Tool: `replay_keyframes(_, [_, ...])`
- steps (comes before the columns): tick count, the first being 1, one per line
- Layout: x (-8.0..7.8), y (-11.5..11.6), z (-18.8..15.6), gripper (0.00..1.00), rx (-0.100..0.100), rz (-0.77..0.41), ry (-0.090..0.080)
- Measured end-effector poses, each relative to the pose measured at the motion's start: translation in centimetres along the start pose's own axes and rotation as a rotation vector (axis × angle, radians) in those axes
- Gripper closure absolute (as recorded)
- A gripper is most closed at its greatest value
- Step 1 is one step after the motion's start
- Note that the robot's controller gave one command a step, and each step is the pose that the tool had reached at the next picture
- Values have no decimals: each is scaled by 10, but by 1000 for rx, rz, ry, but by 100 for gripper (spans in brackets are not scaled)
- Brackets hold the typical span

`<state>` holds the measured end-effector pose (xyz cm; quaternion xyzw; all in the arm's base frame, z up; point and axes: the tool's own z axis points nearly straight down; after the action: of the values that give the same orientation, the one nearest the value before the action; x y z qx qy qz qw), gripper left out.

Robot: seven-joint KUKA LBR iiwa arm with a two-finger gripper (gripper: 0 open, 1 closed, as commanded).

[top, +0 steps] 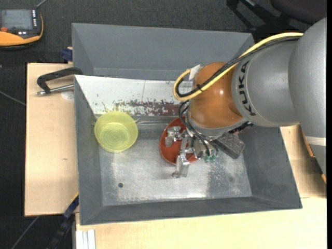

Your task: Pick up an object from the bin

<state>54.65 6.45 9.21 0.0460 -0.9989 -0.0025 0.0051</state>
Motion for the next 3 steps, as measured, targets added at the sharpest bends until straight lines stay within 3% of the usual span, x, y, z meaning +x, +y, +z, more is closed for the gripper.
replay_keyframes(1, [6, 6, -12, 0, -1, -219, -2])
replay_keyframes(2, [5, 6, -12, 100, -1, -218, -2])
replay_keyframes(3, [-24, 33, -102, 100, 1, -714, -12])
